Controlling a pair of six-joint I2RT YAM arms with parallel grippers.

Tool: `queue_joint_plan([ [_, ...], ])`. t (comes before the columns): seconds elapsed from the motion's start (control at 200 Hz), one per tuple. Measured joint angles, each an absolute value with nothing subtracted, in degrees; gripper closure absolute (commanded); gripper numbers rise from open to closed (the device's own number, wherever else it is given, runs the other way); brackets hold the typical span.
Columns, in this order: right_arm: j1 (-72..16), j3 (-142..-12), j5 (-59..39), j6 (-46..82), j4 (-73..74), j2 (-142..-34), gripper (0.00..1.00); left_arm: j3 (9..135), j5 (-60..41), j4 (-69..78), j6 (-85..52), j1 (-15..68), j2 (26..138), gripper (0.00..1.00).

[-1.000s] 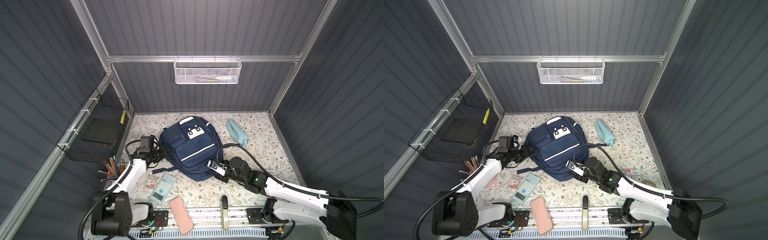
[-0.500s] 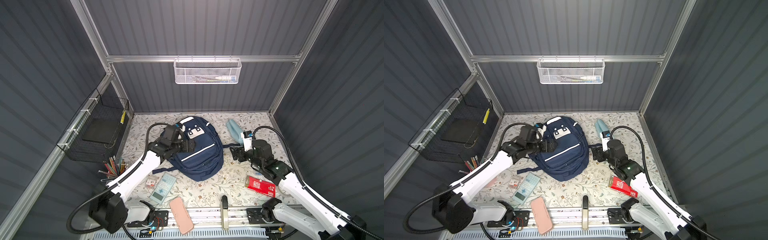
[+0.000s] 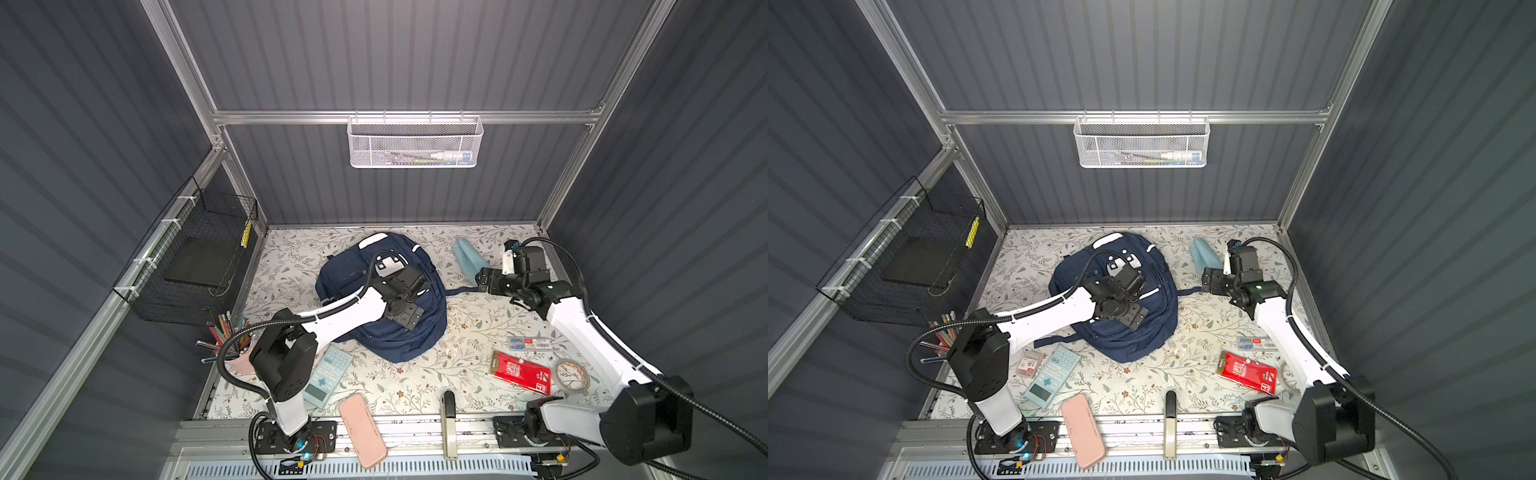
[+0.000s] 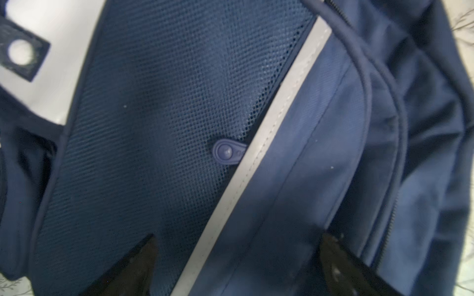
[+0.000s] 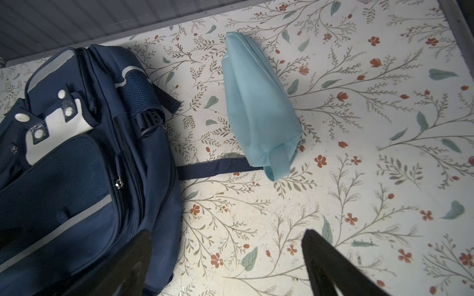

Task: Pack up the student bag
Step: 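Grasp the light blue pencil case with the right gripper while left holds the backpack flap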

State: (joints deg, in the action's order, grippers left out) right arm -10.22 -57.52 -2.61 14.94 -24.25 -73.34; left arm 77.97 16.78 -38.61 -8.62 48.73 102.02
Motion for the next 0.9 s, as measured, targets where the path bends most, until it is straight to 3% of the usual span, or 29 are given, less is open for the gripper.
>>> queue_joint_plan([
  [0.335,-7.4,-59.4,-5.2,13.8,-23.2,-80.7,0.04,78.0,18.9,-37.8,-8.5,50.0,104.1,0.01],
  [0.405,-7.2,-59.5,-5.3,13.8,-22.4,-82.2,0.04,78.1,18.7,-37.6,-8.3,50.2,105.6,0.17],
  [0.52,-7.0,-60.2,-5.1,13.5,-21.7,-84.8,0.04,78.6,17.9,-37.0,-8.1,51.0,107.1,0.89],
  [0.545,-7.0,-60.4,-5.0,13.5,-21.6,-85.2,0.05,78.6,17.7,-36.9,-8.1,51.1,107.0,1.00],
  [0.695,-5.7,-62.3,-4.8,12.4,-21.1,-88.1,0.13,79.2,18.4,-37.1,-8.6,50.9,104.4,1.00],
  [0.901,-4.1,-65.9,-3.0,10.8,-21.0,-92.9,0.14,83.3,19.8,-39.2,-9.3,50.9,97.9,1.00],
])
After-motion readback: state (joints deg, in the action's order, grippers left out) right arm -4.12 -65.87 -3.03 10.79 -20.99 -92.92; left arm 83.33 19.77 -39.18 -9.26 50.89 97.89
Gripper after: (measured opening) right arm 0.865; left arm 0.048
